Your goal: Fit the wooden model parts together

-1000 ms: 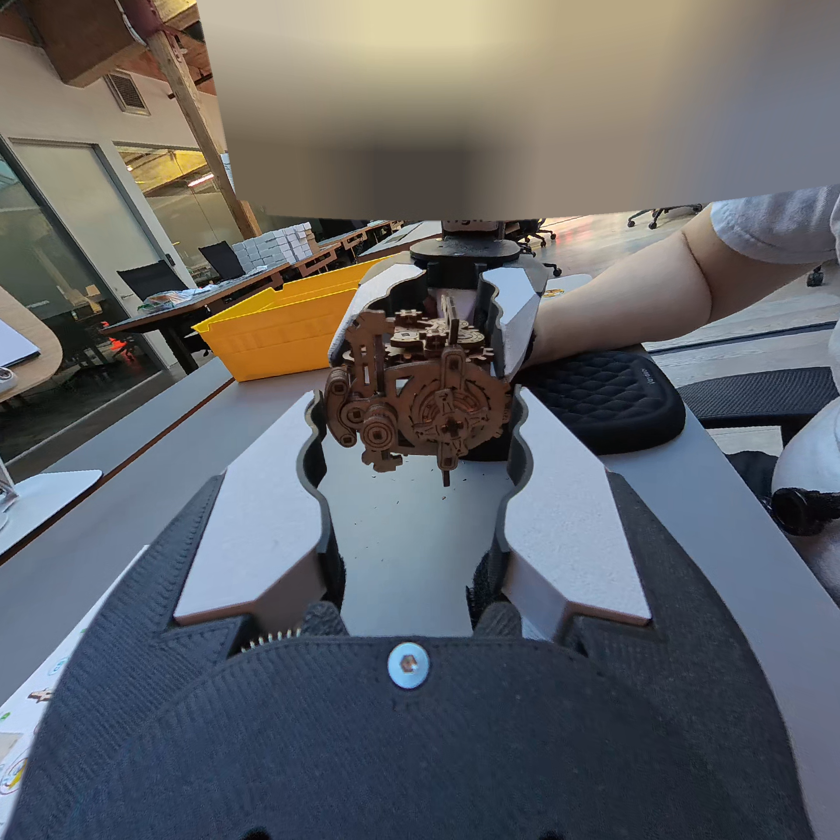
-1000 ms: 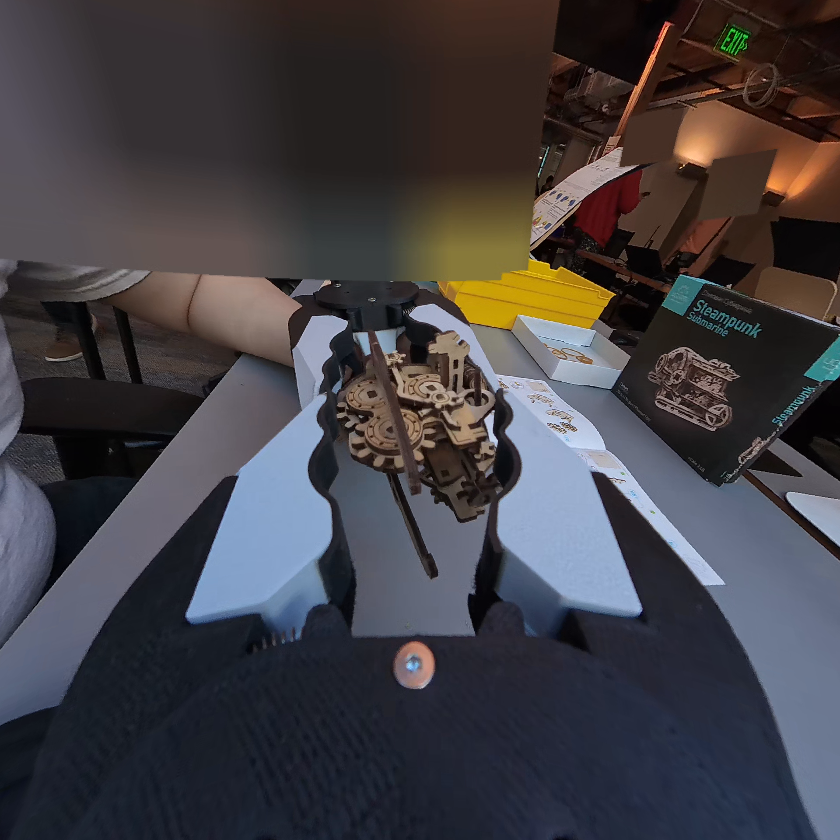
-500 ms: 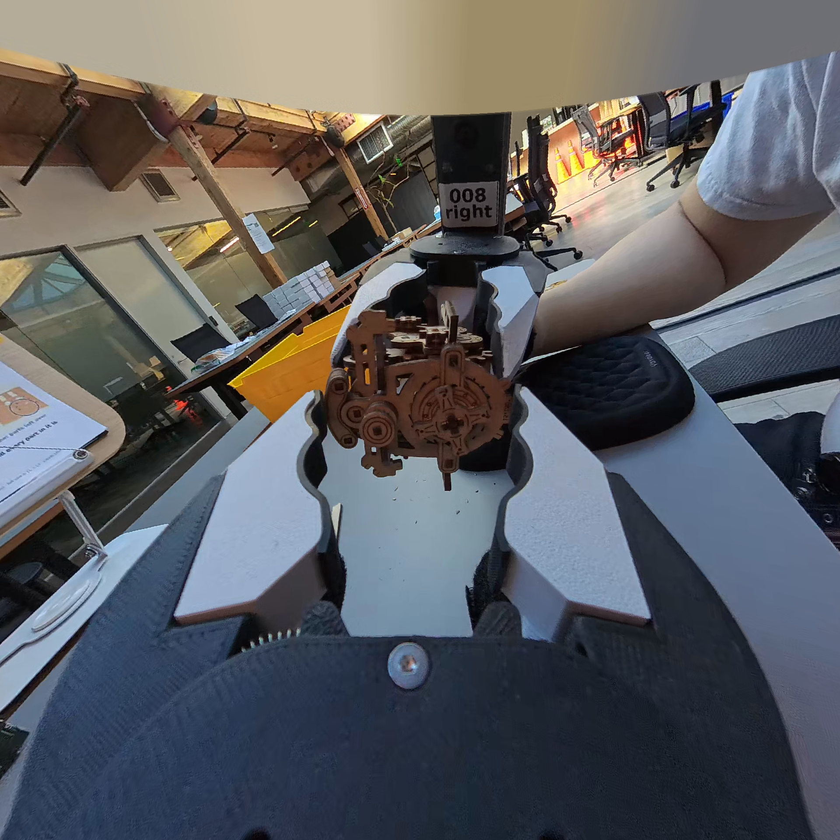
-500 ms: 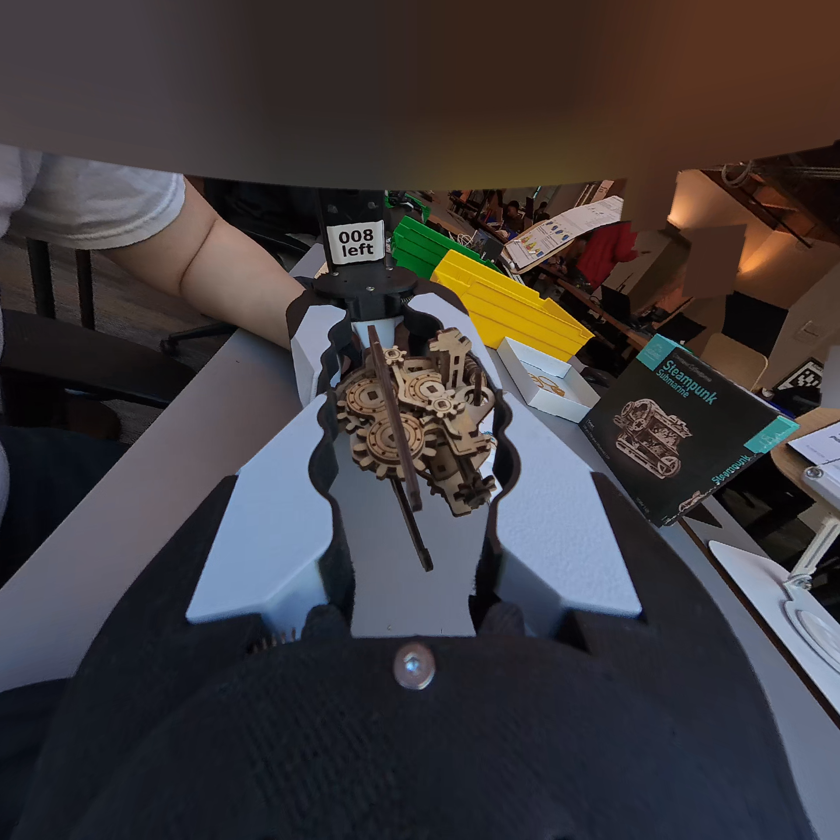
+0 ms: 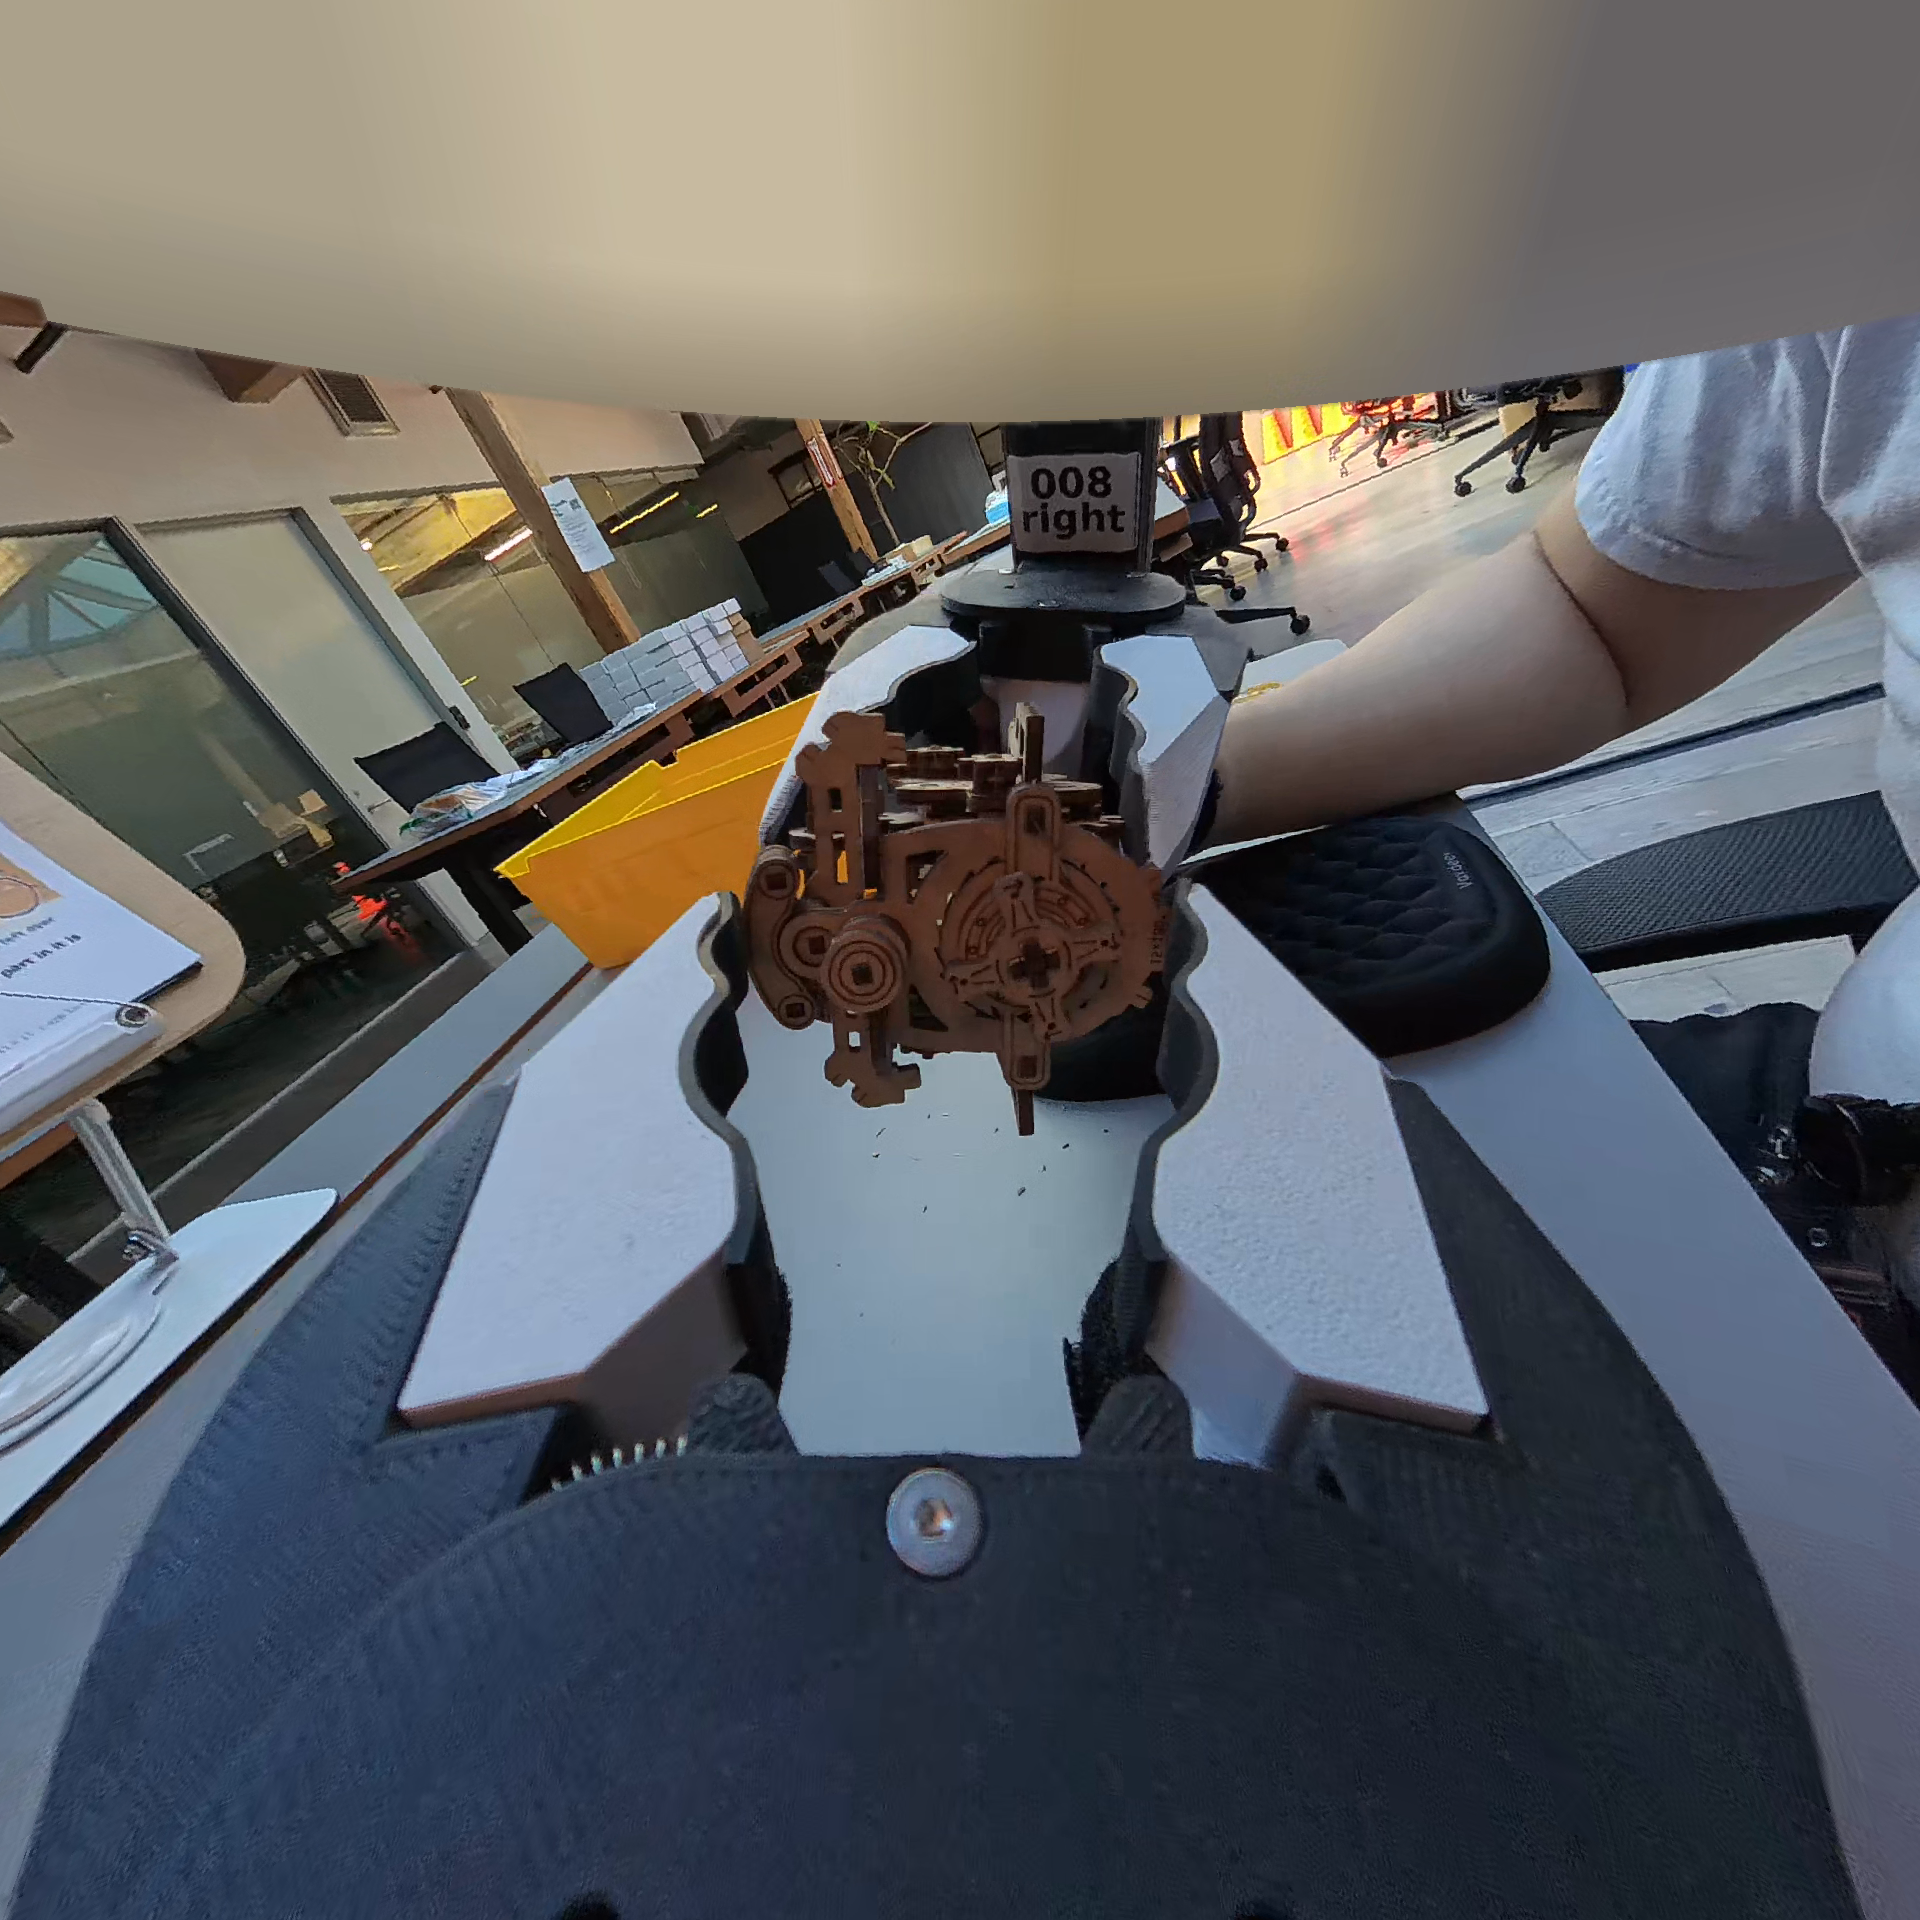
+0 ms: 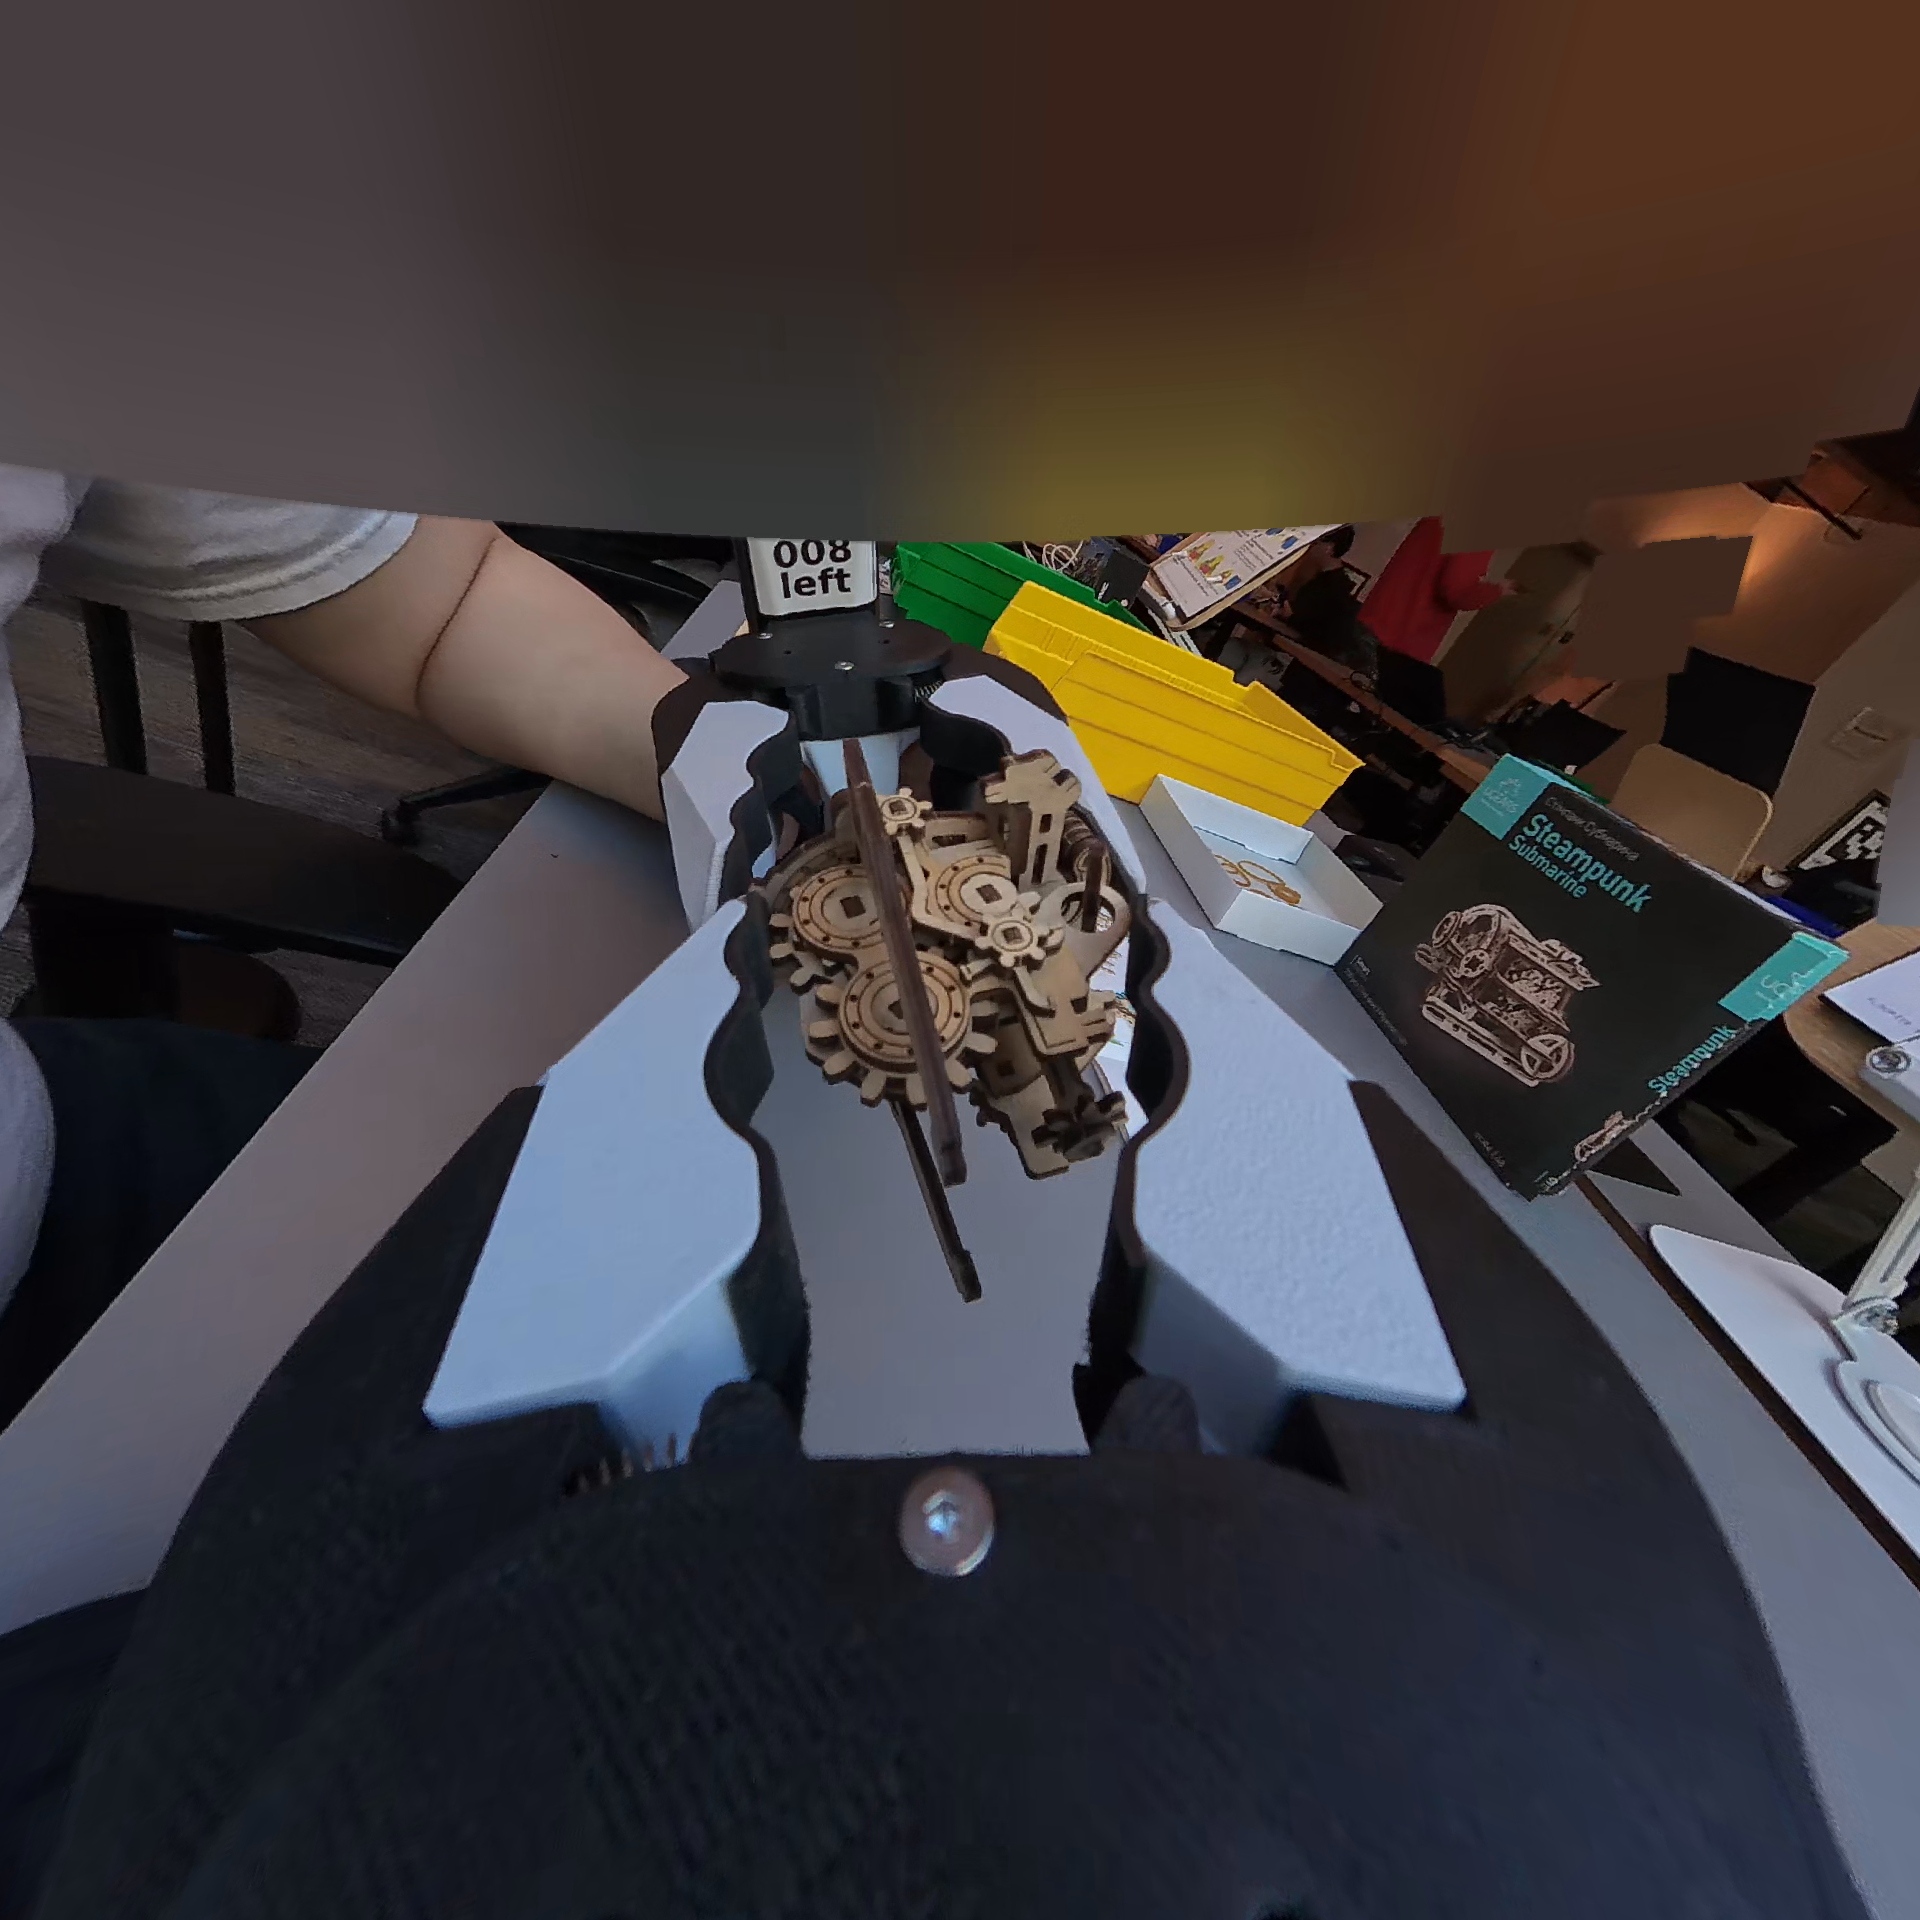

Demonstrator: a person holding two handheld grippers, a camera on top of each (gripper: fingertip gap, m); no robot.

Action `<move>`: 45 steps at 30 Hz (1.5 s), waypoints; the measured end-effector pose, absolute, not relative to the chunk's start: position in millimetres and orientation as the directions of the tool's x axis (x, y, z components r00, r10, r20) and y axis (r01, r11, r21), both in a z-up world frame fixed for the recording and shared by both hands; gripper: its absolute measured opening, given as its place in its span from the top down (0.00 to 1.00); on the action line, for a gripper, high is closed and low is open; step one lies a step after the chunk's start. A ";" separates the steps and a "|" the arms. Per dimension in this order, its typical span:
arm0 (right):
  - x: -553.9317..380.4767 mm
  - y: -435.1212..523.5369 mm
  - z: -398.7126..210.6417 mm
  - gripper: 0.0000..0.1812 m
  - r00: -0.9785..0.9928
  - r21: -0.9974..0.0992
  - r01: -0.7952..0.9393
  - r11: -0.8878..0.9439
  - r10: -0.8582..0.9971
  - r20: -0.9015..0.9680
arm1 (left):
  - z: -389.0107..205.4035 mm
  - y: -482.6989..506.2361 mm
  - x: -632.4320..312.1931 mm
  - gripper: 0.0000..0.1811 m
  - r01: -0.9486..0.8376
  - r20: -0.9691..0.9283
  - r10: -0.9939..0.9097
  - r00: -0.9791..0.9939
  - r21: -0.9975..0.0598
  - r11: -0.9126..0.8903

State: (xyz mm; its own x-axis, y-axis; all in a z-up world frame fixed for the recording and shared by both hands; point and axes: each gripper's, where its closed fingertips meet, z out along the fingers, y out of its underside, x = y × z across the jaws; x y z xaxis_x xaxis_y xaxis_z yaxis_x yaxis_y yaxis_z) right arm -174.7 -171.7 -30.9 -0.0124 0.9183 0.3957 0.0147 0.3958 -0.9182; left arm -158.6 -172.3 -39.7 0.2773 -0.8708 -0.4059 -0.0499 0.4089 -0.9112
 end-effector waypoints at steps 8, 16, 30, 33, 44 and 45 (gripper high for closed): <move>-175.4 -167.4 -31.9 0.63 0.001 -0.931 0.022 0.363 0.932 0.364 | -41.0 -168.5 -159.0 0.56 -0.032 -0.331 -0.904 0.271 -0.941 0.335; -175.5 -164.9 -32.7 0.63 0.001 -0.944 0.018 0.328 0.945 0.328 | -40.4 -167.0 -159.3 0.56 -0.017 -0.300 -0.915 0.271 -0.952 0.307; -174.9 -167.1 -30.7 0.63 -0.026 -0.957 0.000 0.289 0.957 0.289 | -36.1 -170.1 -160.7 0.56 0.024 -0.251 -0.937 0.242 -0.964 0.264; -174.7 -167.6 -30.3 0.63 -0.032 -0.960 -0.003 0.281 0.959 0.281 | -35.0 -170.6 -160.9 0.56 0.031 -0.243 -0.941 0.237 -0.966 0.257; -174.5 -167.9 -28.3 0.62 -0.034 -0.964 -0.007 0.264 0.964 0.265 | -31.3 -169.7 -162.5 0.56 0.056 -0.210 -0.949 0.235 -0.972 0.229; -174.5 -168.0 -28.0 0.62 -0.034 -0.965 -0.008 0.263 0.964 0.263 | -31.1 -169.5 -162.8 0.56 0.058 -0.206 -0.950 0.234 -0.973 0.225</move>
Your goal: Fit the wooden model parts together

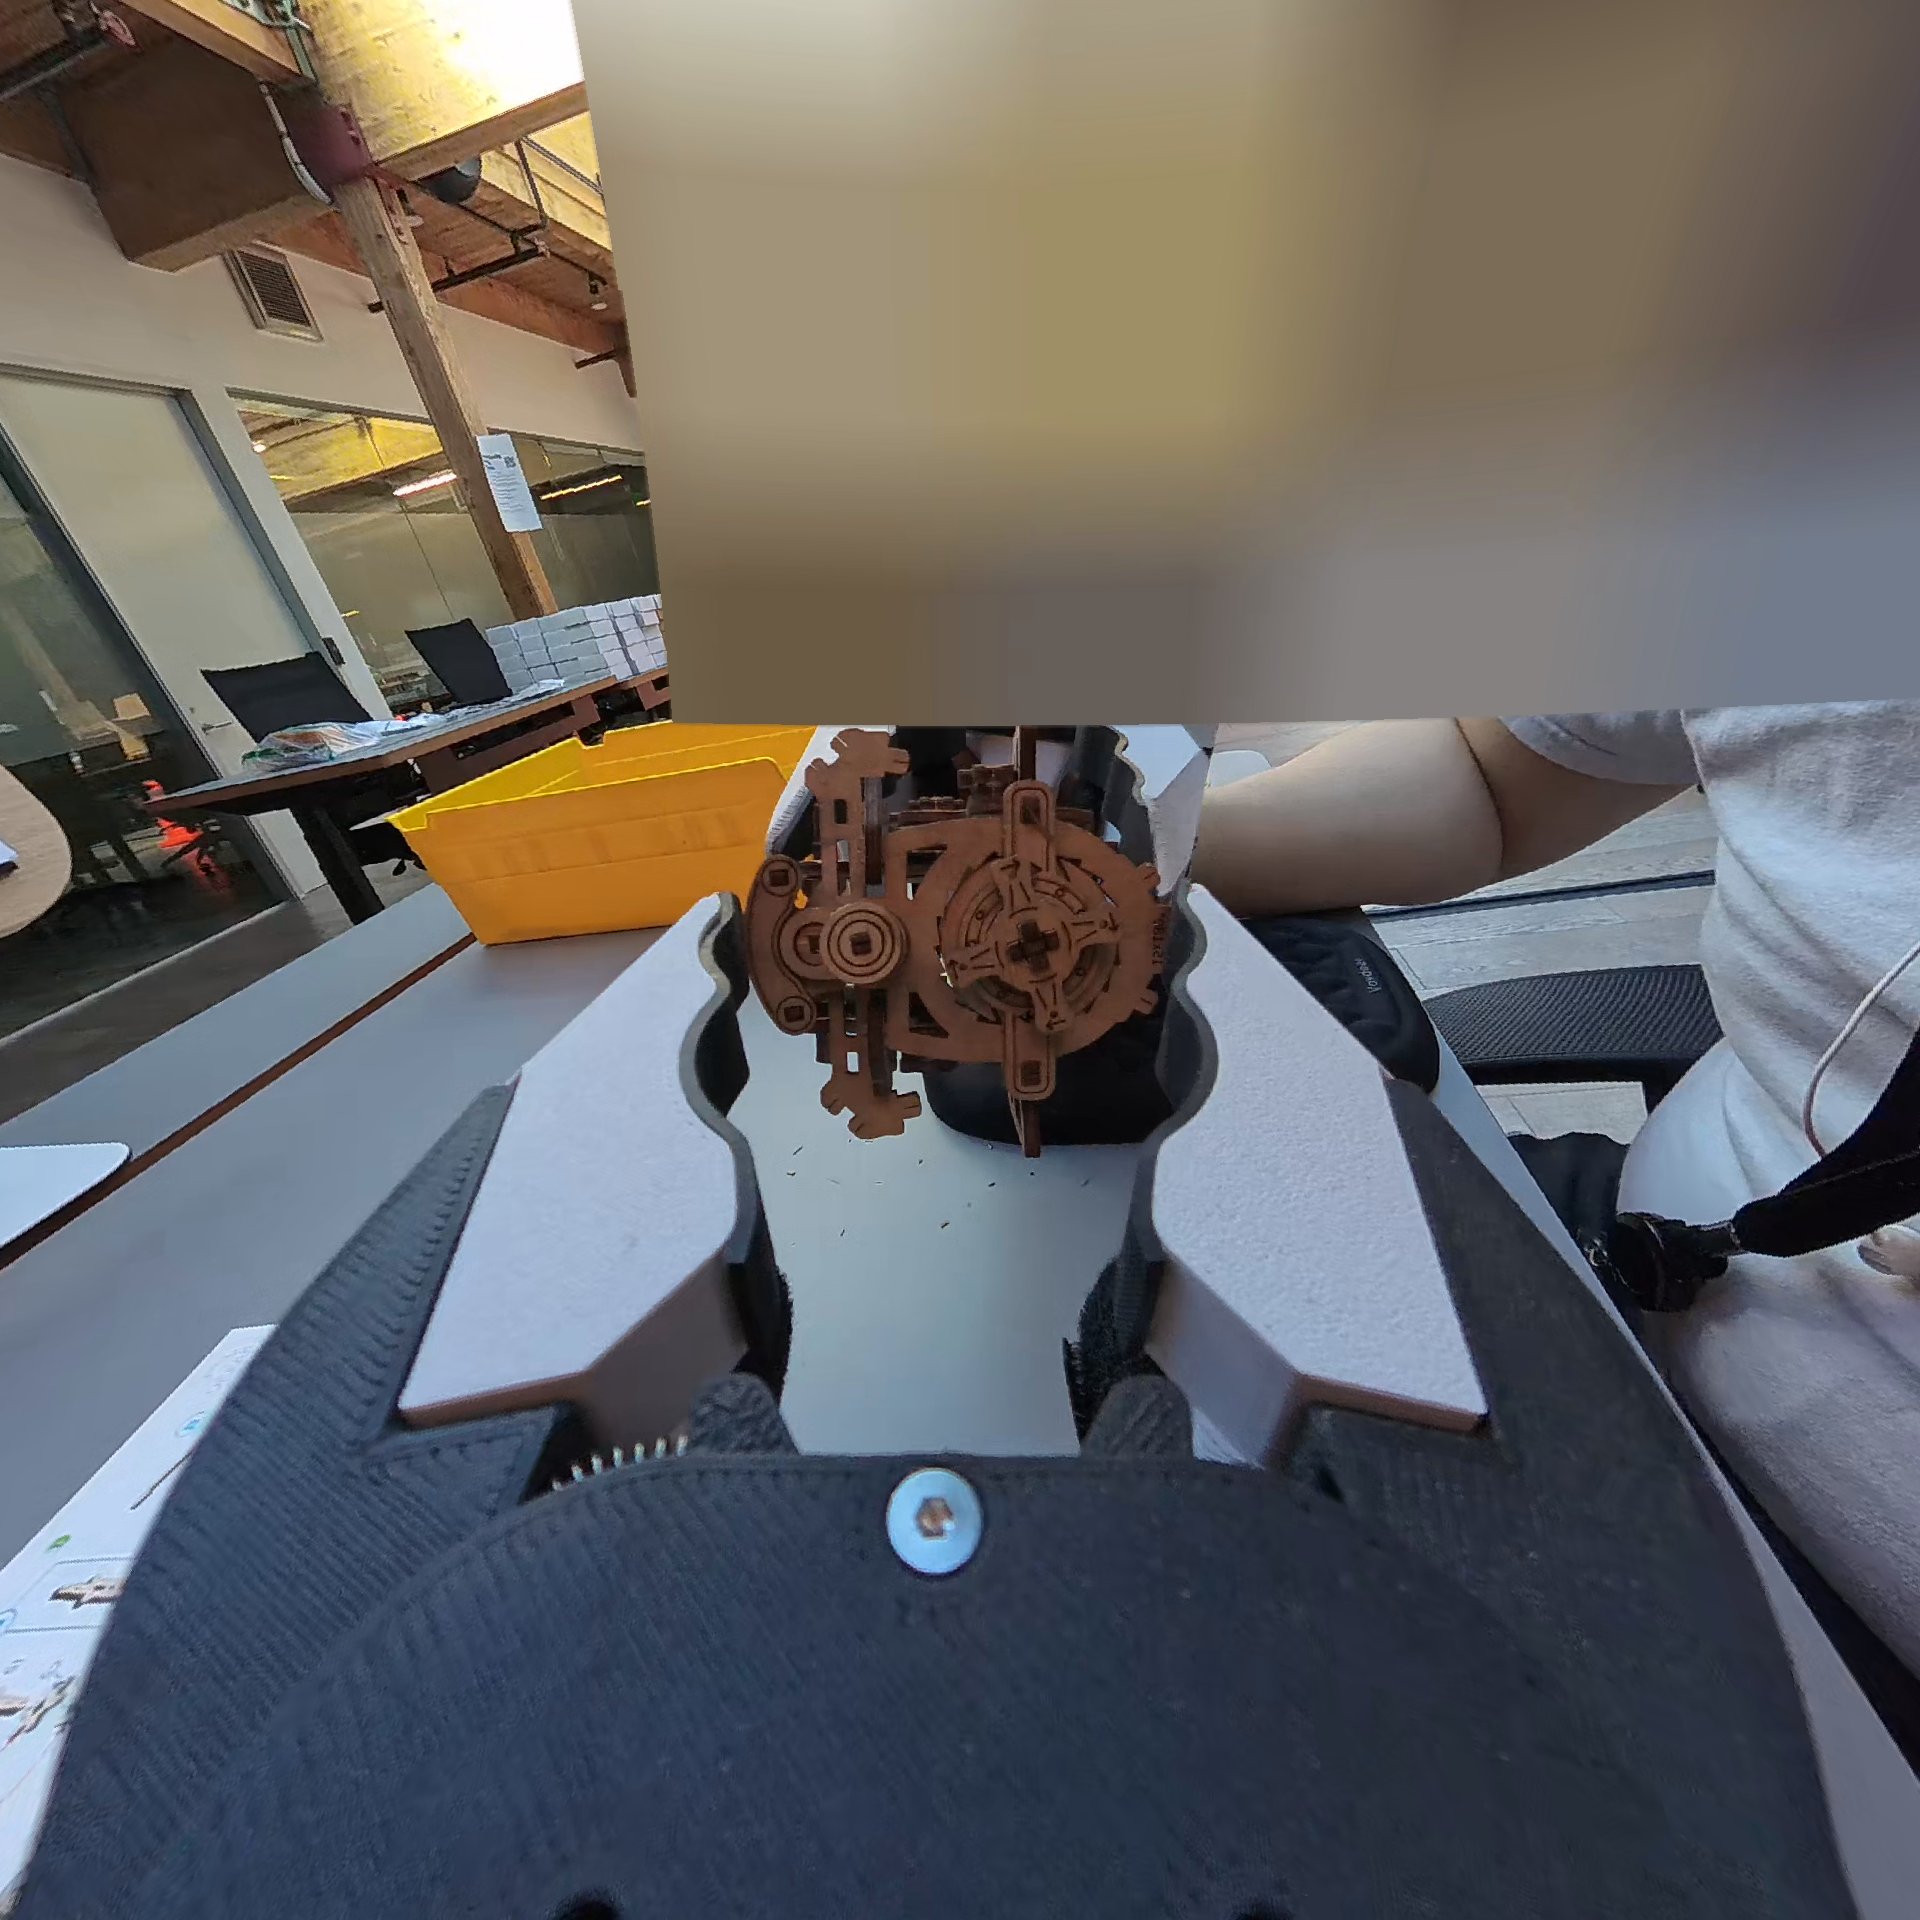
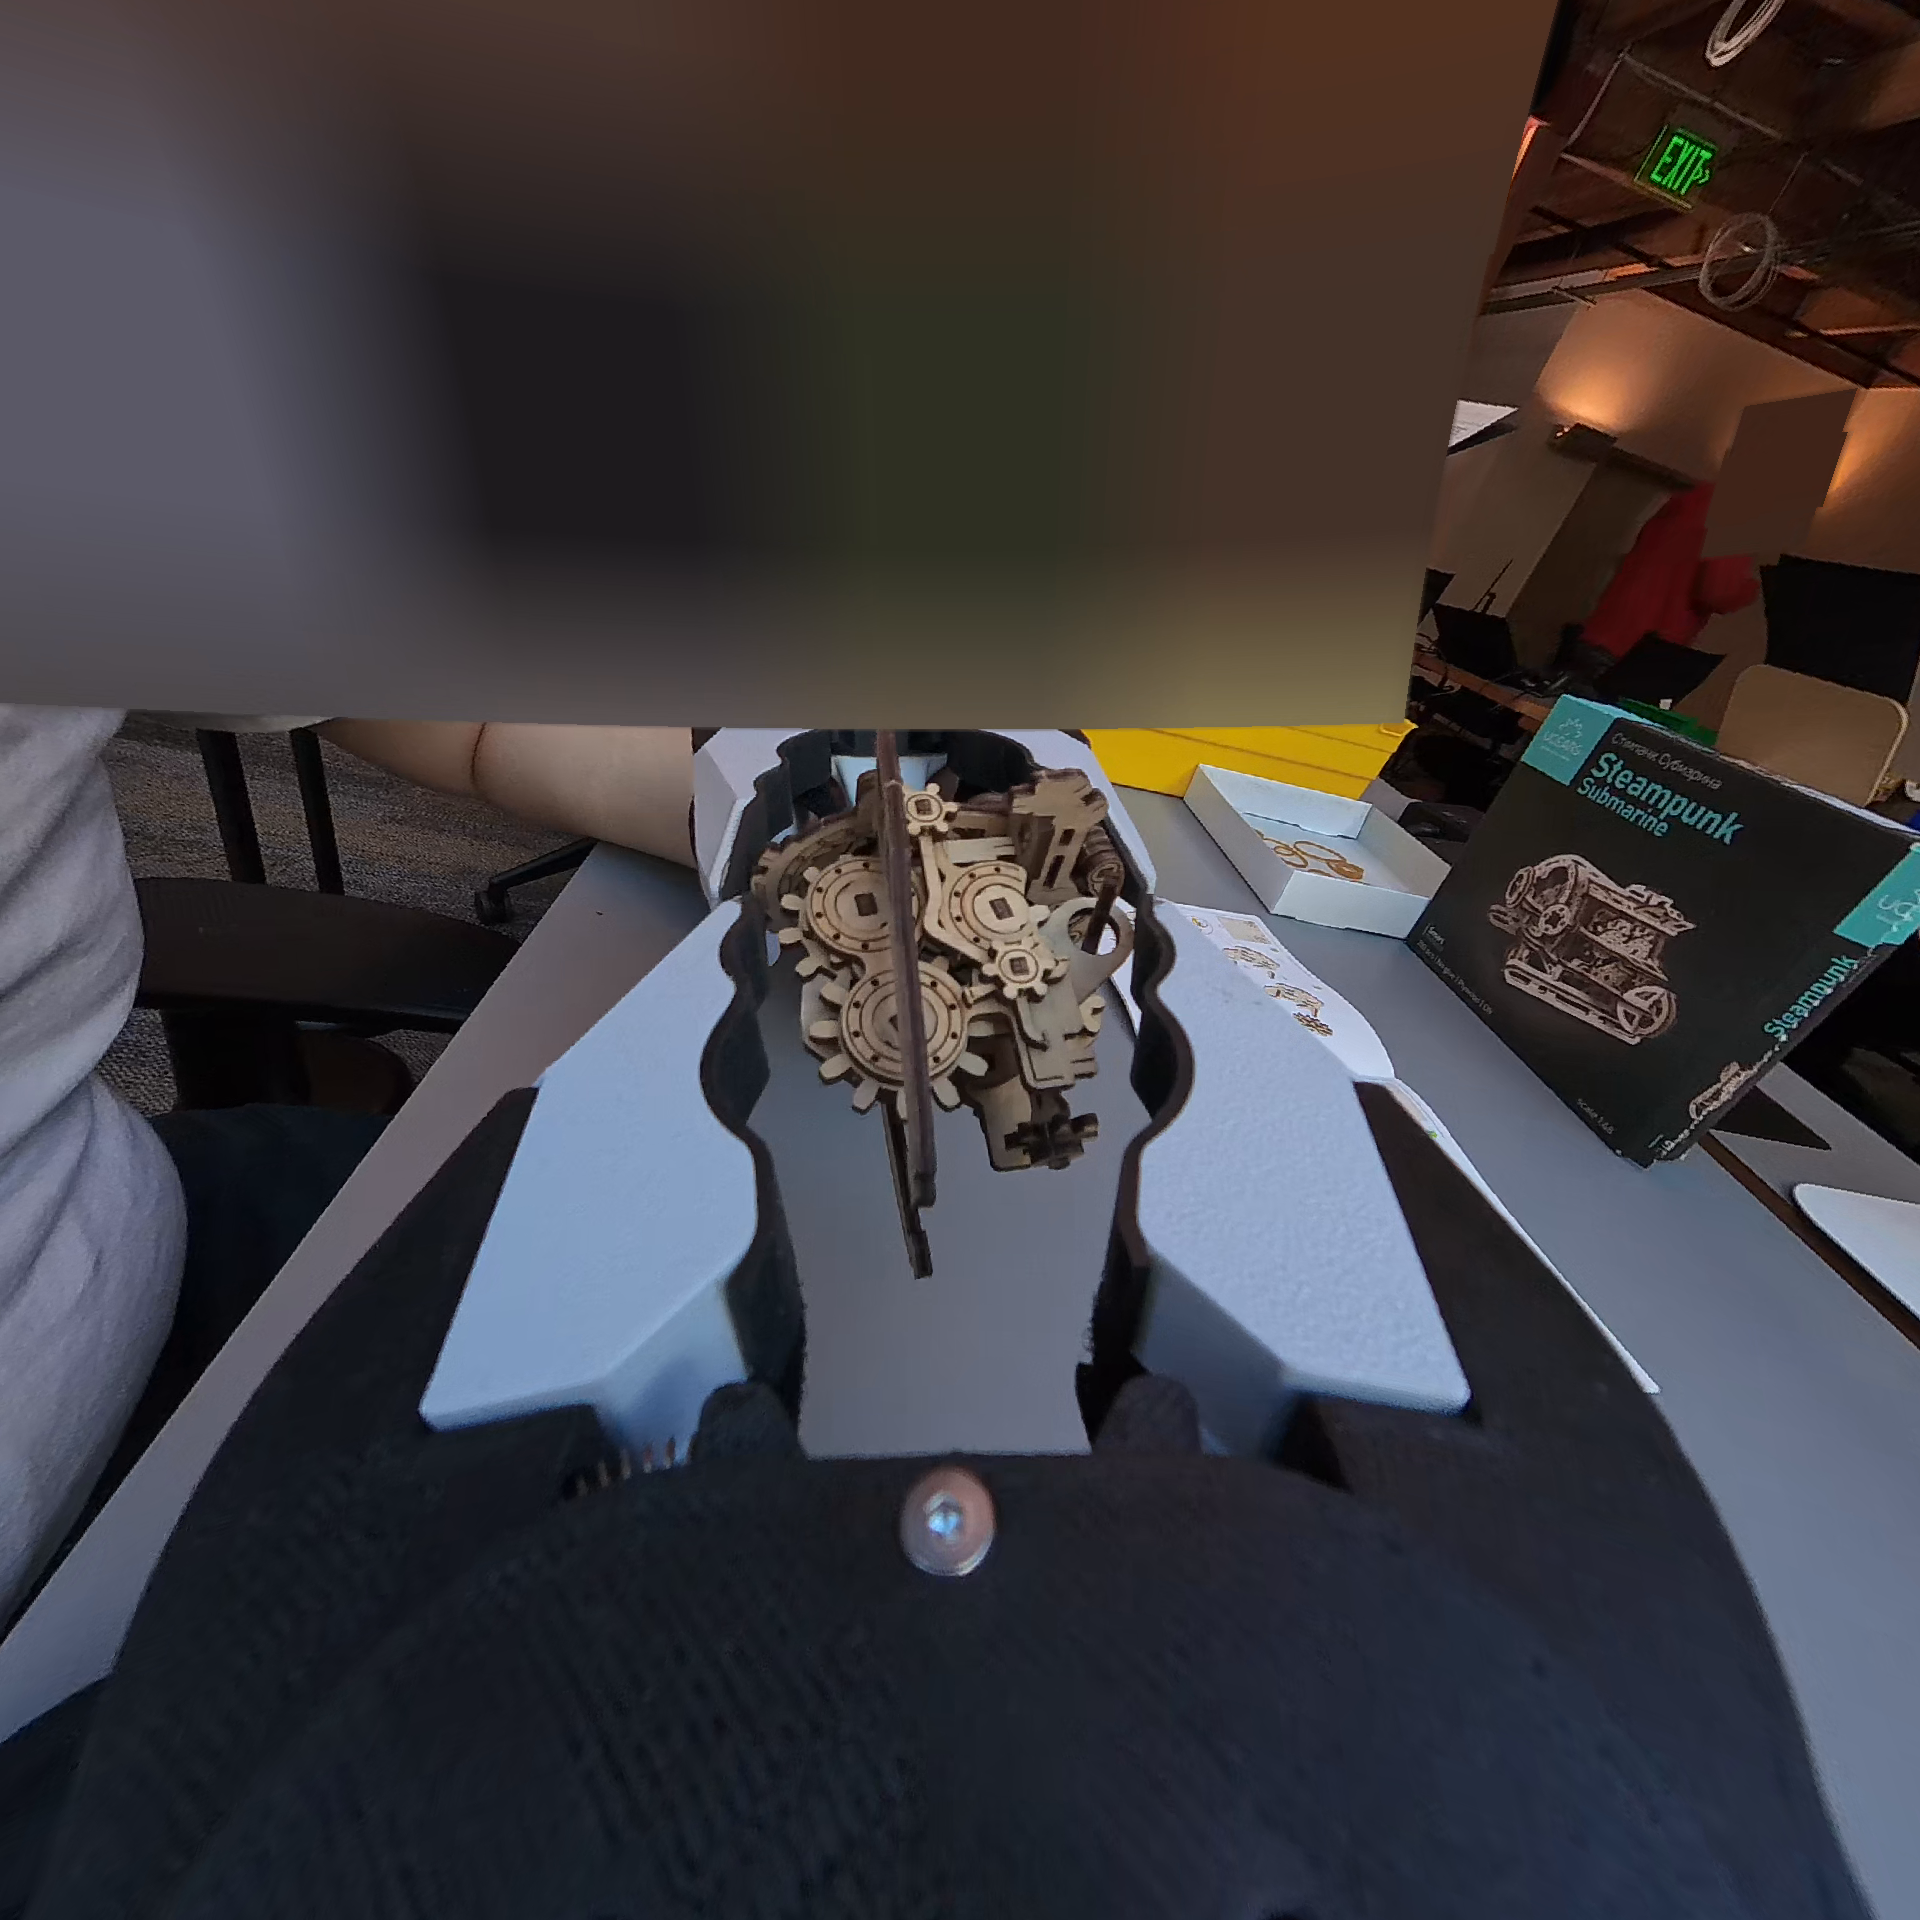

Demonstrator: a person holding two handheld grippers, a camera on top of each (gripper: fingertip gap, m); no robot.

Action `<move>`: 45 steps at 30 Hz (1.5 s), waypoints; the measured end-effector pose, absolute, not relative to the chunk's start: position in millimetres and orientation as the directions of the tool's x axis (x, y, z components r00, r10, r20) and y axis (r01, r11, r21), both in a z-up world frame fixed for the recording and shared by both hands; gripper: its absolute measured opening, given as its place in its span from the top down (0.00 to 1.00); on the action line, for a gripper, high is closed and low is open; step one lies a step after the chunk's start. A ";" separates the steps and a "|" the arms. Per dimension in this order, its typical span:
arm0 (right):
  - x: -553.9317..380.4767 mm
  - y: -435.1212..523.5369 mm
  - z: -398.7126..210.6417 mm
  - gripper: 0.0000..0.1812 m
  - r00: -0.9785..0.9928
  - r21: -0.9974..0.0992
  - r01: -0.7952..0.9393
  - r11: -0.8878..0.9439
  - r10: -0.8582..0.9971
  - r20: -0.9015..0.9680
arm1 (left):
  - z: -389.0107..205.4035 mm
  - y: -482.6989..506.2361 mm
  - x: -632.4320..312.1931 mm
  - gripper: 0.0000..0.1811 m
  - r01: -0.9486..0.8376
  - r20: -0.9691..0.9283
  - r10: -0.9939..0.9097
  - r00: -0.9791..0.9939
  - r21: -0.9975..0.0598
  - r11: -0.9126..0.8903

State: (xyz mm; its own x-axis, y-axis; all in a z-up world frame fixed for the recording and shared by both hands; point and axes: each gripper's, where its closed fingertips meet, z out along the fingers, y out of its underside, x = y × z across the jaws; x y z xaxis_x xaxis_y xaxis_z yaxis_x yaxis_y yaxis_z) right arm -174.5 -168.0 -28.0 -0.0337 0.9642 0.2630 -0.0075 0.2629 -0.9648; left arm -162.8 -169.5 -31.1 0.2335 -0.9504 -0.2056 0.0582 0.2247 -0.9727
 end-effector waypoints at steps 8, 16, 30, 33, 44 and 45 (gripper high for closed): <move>-171.6 -166.5 -23.8 0.59 -0.029 -0.966 -0.015 0.257 0.966 0.258 | -29.5 -168.6 -164.3 0.56 0.088 -0.150 -0.965 0.214 -0.981 0.172; -167.5 -165.0 -23.0 0.58 -0.046 -0.967 0.003 0.254 0.966 0.254 | -32.2 -168.1 -163.2 0.56 0.102 -0.086 -0.980 0.182 -0.989 0.105; -151.7 -166.0 -16.2 0.60 -0.173 -0.941 0.145 0.306 0.944 0.280 | -41.2 -161.7 -162.1 0.56 0.115 0.060 -0.990 0.126 -0.992 -0.046; -150.8 -169.7 -11.6 0.60 -0.277 -0.892 0.251 0.377 0.911 0.307 | -43.6 -162.3 -160.3 0.56 0.114 0.100 -0.990 0.098 -0.989 -0.089; -167.2 -167.8 -43.9 0.59 -0.378 -0.714 0.565 0.414 0.899 0.222 | -46.1 -161.2 -158.7 0.57 0.135 0.171 -0.983 0.068 -0.978 -0.161; -167.6 -167.7 -44.0 0.59 -0.363 -0.716 0.561 0.416 0.901 0.239 | -45.5 -160.9 -159.5 0.57 0.138 0.172 -0.983 0.068 -0.977 -0.161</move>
